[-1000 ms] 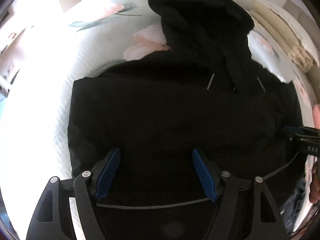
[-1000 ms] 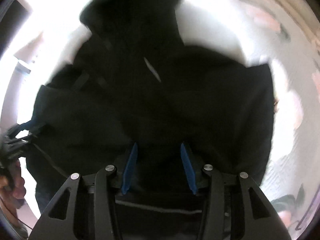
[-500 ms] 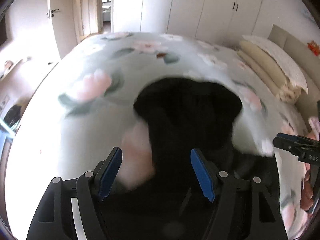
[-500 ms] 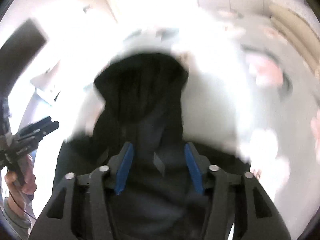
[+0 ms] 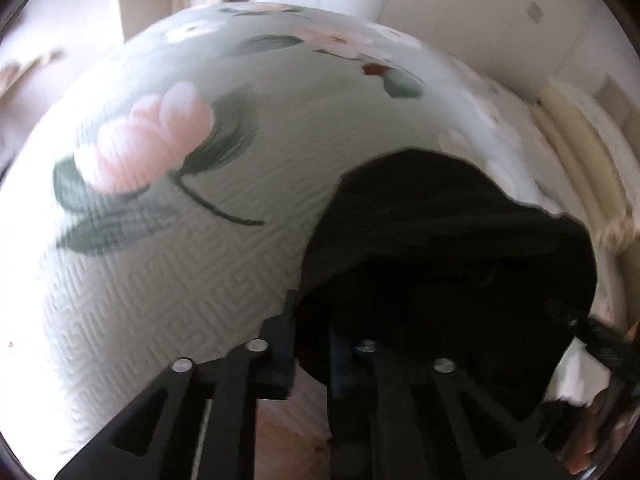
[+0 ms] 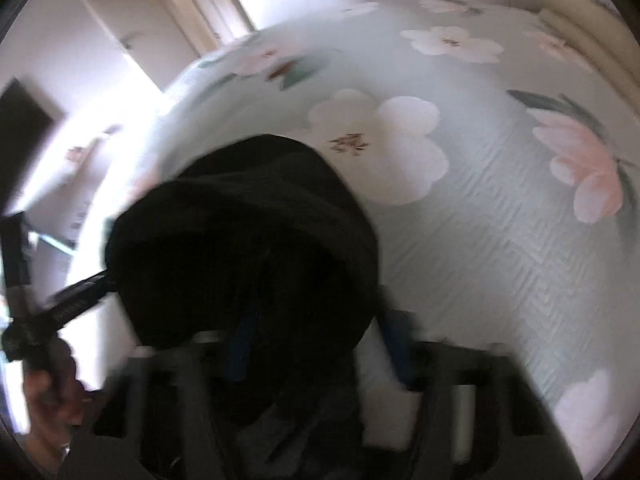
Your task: Fold large clothes
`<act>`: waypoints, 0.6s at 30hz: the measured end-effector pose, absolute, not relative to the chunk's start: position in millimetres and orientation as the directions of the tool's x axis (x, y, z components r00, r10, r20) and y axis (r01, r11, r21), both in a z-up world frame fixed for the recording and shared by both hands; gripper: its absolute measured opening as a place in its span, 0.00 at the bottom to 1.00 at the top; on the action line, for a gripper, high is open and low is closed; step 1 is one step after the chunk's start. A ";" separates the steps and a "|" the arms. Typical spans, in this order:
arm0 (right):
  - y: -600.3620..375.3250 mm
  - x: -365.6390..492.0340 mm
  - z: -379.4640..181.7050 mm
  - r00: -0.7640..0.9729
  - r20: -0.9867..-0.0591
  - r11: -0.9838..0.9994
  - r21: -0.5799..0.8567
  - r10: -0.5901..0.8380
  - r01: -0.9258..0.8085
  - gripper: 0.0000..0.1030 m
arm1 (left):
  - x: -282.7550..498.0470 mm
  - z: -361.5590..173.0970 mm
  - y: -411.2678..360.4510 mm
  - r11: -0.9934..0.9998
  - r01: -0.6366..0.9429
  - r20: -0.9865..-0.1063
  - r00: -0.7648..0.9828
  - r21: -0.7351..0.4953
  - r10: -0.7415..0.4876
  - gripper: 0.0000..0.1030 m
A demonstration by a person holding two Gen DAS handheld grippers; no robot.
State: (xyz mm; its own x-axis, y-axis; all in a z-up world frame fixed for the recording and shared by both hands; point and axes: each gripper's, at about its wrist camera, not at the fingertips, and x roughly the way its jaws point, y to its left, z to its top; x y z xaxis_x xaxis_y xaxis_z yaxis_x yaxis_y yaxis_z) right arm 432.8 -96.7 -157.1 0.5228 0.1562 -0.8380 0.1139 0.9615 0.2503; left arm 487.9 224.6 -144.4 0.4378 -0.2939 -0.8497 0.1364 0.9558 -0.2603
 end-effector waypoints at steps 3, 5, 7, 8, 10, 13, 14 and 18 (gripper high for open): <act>-110.7 430.7 -152.2 0.555 -0.819 0.947 0.277 0.144 0.163 0.06 | 472.8 -121.9 249.3 0.932 0.136 -0.768 0.533 -0.337 -0.355 0.06; -122.4 414.4 -135.5 0.607 -0.781 0.941 0.300 0.147 0.157 0.06 | 445.4 -99.1 259.3 0.923 0.171 -0.714 0.590 -0.346 -0.377 0.06; -122.4 399.7 -118.1 0.645 -0.751 0.951 0.284 0.142 0.120 0.06 | 435.6 -97.4 262.0 0.932 0.178 -0.724 0.590 -0.315 -0.357 0.07; -119.7 395.1 -114.2 0.650 -0.747 0.958 0.268 0.139 0.103 0.06 | 438.6 -107.9 267.2 0.928 0.151 -0.746 0.557 -0.340 -0.364 0.07; -120.8 392.9 -122.3 0.628 -0.763 0.956 0.275 0.150 0.105 0.06 | 454.7 -142.2 278.4 0.912 0.071 -0.800 0.455 -0.404 -0.390 0.10; -133.4 416.0 -184.4 0.491 -0.852 0.942 0.294 0.181 0.162 0.07 | 469.5 -200.5 290.7 0.856 -0.020 -0.815 0.317 -0.517 -0.485 0.13; -139.5 418.7 -200.6 0.461 -0.861 0.928 0.328 0.217 0.176 0.07 | 468.1 -204.2 296.2 0.828 -0.013 -0.784 0.331 -0.560 -0.525 0.16; -146.4 418.8 -194.8 0.473 -0.839 0.916 0.373 0.267 0.145 0.11 | 457.4 -195.1 311.4 0.803 0.029 -0.750 0.337 -0.596 -0.569 0.38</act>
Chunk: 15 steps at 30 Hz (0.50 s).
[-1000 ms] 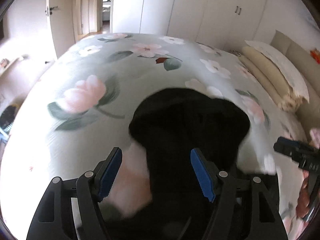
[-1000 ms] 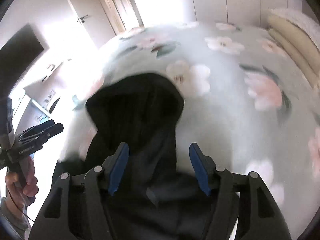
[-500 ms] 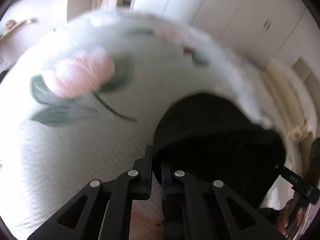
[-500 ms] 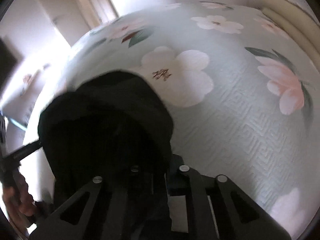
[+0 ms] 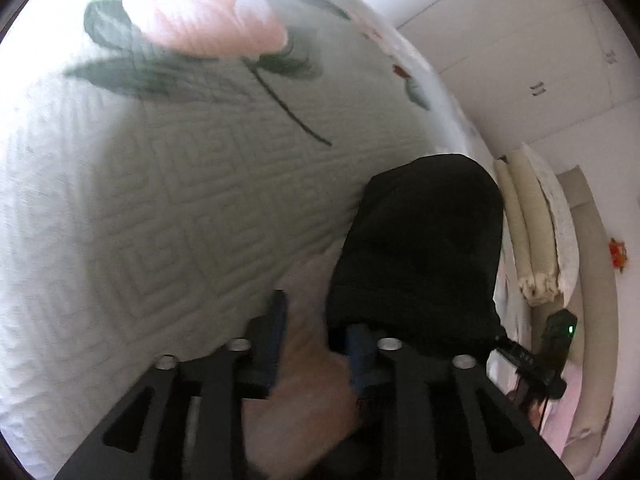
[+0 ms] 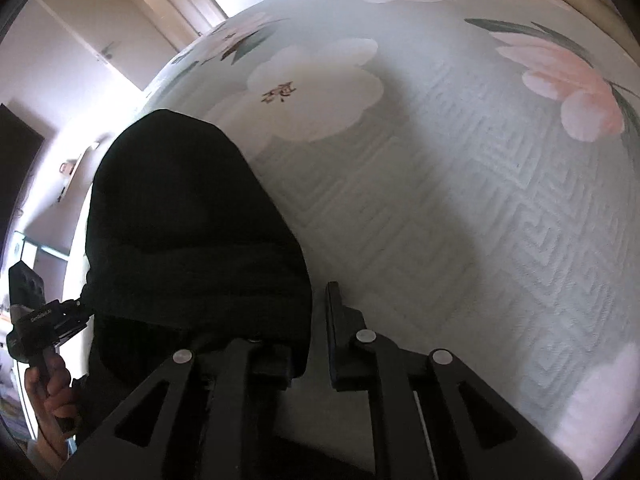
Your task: Fold large clothes
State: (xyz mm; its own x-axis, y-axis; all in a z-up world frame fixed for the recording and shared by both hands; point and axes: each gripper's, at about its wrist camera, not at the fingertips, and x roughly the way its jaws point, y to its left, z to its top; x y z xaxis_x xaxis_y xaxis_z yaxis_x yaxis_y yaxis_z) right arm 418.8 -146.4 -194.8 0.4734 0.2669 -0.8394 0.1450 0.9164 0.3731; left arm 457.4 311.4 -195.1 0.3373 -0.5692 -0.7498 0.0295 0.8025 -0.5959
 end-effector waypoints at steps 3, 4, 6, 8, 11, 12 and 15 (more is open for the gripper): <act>-147.1 410.5 -185.7 0.459 -0.848 0.931 0.349 0.264 0.109 0.34 | 444.1 -180.2 315.7 0.840 0.085 -0.777 0.339 -0.536 -0.531 0.48; -148.9 406.2 -181.9 0.456 -0.851 0.934 0.342 0.262 0.103 0.41 | 437.6 -172.2 317.3 0.855 0.103 -0.788 0.343 -0.509 -0.511 0.47; -152.5 394.8 -170.7 0.461 -0.843 0.932 0.353 0.276 0.087 0.42 | 424.9 -151.8 320.2 0.892 0.135 -0.804 0.391 -0.432 -0.448 0.46; -156.6 383.9 -156.8 0.473 -0.833 0.930 0.361 0.286 0.073 0.43 | 416.1 -126.4 327.3 0.906 0.160 -0.792 0.444 -0.391 -0.420 0.46; -162.4 376.1 -131.7 0.502 -0.808 0.919 0.390 0.309 0.062 0.43 | 408.2 -83.5 324.6 0.903 0.213 -0.743 0.514 -0.373 -0.428 0.46; -162.8 376.7 -121.5 0.519 -0.796 0.918 0.392 0.310 0.053 0.43 | 407.6 -72.2 318.8 0.897 0.230 -0.729 0.523 -0.378 -0.441 0.46; -150.0 394.2 -93.3 0.572 -0.762 0.925 0.380 0.305 0.013 0.43 | 423.5 -40.2 278.8 0.854 0.316 -0.666 0.535 -0.414 -0.521 0.48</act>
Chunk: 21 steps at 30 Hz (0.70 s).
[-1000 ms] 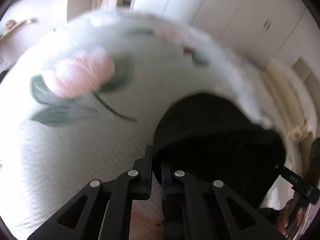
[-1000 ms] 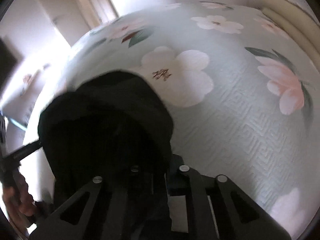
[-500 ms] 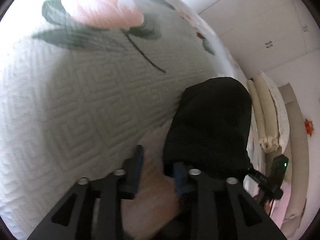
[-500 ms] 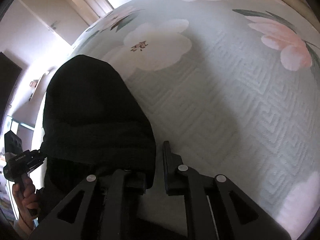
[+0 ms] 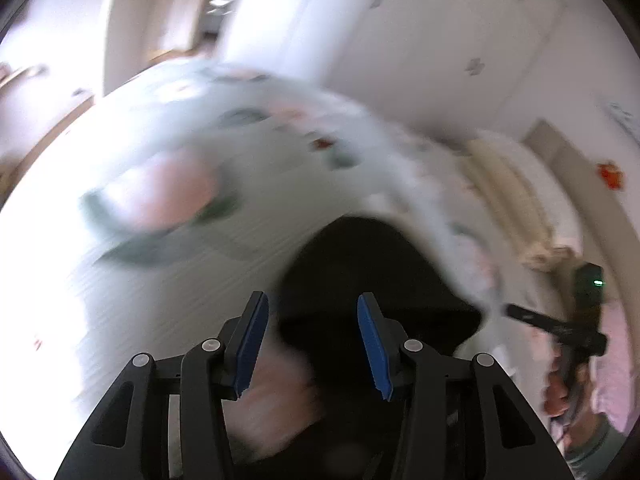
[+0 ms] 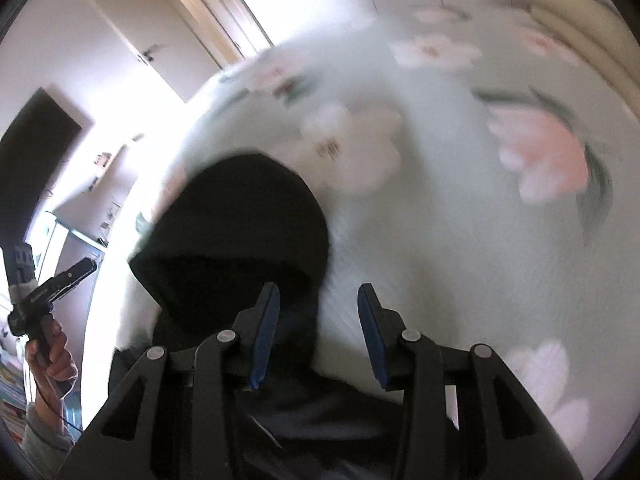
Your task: Fold large clothes
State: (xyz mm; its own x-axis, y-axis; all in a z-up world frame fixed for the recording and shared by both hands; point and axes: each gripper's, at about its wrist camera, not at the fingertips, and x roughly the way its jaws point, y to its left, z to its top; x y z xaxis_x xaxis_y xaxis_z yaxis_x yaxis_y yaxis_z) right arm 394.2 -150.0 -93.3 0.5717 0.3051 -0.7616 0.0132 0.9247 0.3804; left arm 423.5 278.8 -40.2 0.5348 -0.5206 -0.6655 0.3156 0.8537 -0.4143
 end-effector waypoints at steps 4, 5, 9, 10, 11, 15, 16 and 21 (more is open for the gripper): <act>-114.5 423.9 -70.1 0.609 -0.734 0.936 0.349 0.302 -0.044 0.49 | 460.9 -46.1 208.7 0.838 0.390 -0.697 0.474 -0.382 -0.538 0.52; -106.0 433.0 -71.8 0.601 -0.735 0.934 0.352 0.314 -0.058 0.49 | 469.9 -60.0 194.8 0.849 0.392 -0.727 0.456 -0.354 -0.514 0.52; -72.7 454.7 -99.4 0.546 -0.804 0.970 0.229 0.236 -0.083 0.49 | 484.1 -134.1 180.9 0.836 0.408 -0.833 0.255 -0.368 -0.491 0.51; -65.6 458.9 -117.3 0.499 -0.840 0.977 0.186 0.211 -0.100 0.49 | 480.5 -151.3 186.7 0.830 0.401 -0.839 0.219 -0.388 -0.498 0.51; -59.7 459.8 -136.3 0.453 -0.873 0.983 0.144 0.179 -0.111 0.48 | 473.3 -162.7 196.2 0.823 0.399 -0.830 0.218 -0.405 -0.514 0.51; -67.9 446.7 -187.9 0.384 -0.904 0.980 0.148 0.189 -0.136 0.44 | 474.3 -177.3 223.0 0.788 0.331 -0.762 0.238 -0.520 -0.602 0.39; -71.4 446.7 -191.5 0.395 -0.896 0.978 0.163 0.203 -0.131 0.43 | 477.3 -182.6 228.0 0.789 0.311 -0.759 0.241 -0.530 -0.605 0.30; -79.6 453.8 -191.7 0.381 -0.899 0.976 0.189 0.217 -0.111 0.42 | 476.7 -175.6 243.2 0.770 0.272 -0.742 0.218 -0.578 -0.634 0.26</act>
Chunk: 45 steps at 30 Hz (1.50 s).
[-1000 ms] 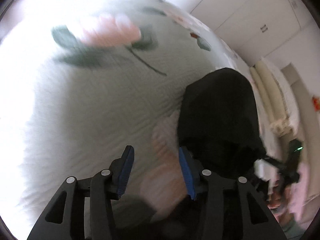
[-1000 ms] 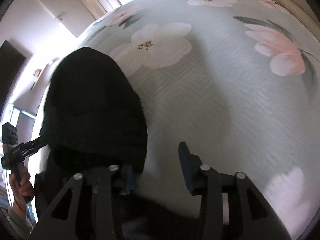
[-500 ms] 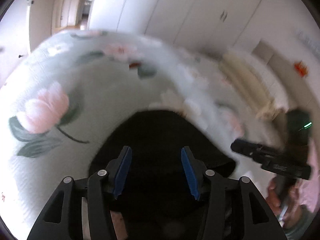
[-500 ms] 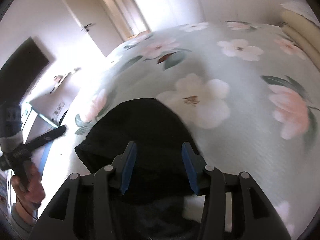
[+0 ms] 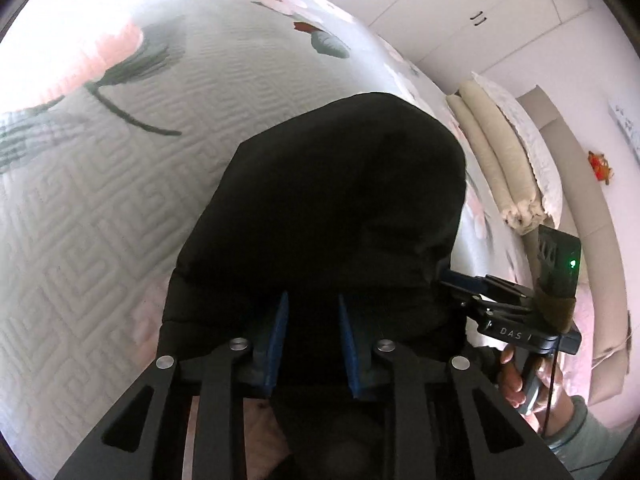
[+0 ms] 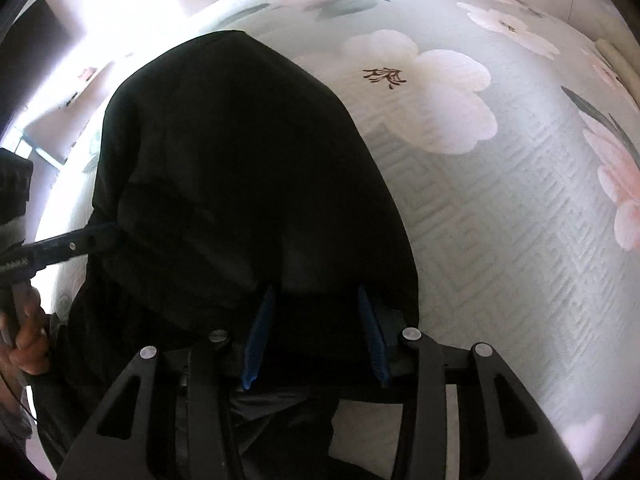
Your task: Fold large clothes
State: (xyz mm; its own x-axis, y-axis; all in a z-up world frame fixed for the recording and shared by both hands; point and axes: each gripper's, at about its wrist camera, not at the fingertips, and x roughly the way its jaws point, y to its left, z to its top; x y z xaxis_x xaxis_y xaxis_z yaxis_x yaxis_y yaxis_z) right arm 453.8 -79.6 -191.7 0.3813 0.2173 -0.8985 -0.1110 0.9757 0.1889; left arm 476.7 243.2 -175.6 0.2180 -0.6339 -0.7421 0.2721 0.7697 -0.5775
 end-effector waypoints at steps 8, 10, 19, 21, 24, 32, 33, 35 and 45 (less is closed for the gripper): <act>-120.3 427.9 -141.9 0.406 -0.844 0.937 0.326 0.350 -0.129 0.58 | 451.5 -102.7 262.8 0.821 0.345 -0.751 0.348 -0.454 -0.561 0.67; -135.5 426.4 -135.2 0.414 -0.833 0.929 0.352 0.367 -0.114 0.62 | 453.9 -94.8 271.1 0.818 0.345 -0.744 0.352 -0.461 -0.568 0.71; -173.2 452.3 -166.6 0.343 -0.769 0.817 0.577 0.539 0.008 0.64 | 505.2 -146.1 279.4 0.782 0.214 -0.748 0.230 -0.585 -0.622 0.75; -169.6 457.4 -182.0 0.313 -0.757 0.793 0.609 0.573 0.024 0.64 | 507.9 -157.2 274.1 0.782 0.217 -0.756 0.204 -0.584 -0.622 0.75; -161.2 464.7 -199.2 0.281 -0.748 0.774 0.633 0.601 0.029 0.64 | 508.2 -168.6 263.4 0.786 0.235 -0.770 0.179 -0.571 -0.613 0.75; -147.0 477.9 -214.2 0.273 -0.673 0.699 0.716 0.687 0.005 0.66 | 505.4 -179.3 233.0 0.781 0.301 -0.774 0.176 -0.546 -0.609 0.70; -141.1 480.3 -216.5 0.266 -0.667 0.692 0.722 0.696 -0.001 0.65 | 506.0 -178.5 232.3 0.783 0.298 -0.774 0.181 -0.545 -0.607 0.65; -121.9 484.7 -218.3 0.247 -0.677 0.704 0.709 0.694 -0.035 0.51 | 502.3 -171.7 227.0 0.815 0.314 -0.798 0.221 -0.486 -0.561 0.42; -69.1 413.2 -104.1 0.421 -0.745 0.856 0.458 0.517 -0.241 0.17 | 398.5 -56.1 233.2 0.815 0.502 -0.734 0.430 -0.289 -0.525 0.16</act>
State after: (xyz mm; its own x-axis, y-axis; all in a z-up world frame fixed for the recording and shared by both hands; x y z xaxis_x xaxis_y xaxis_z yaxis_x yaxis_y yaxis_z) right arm 413.2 -69.1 -104.1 0.4211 0.5174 -0.7450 -0.2414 0.8557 0.4578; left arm 398.5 233.2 -56.1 0.4305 -0.5253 -0.7340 0.5021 0.8151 -0.2889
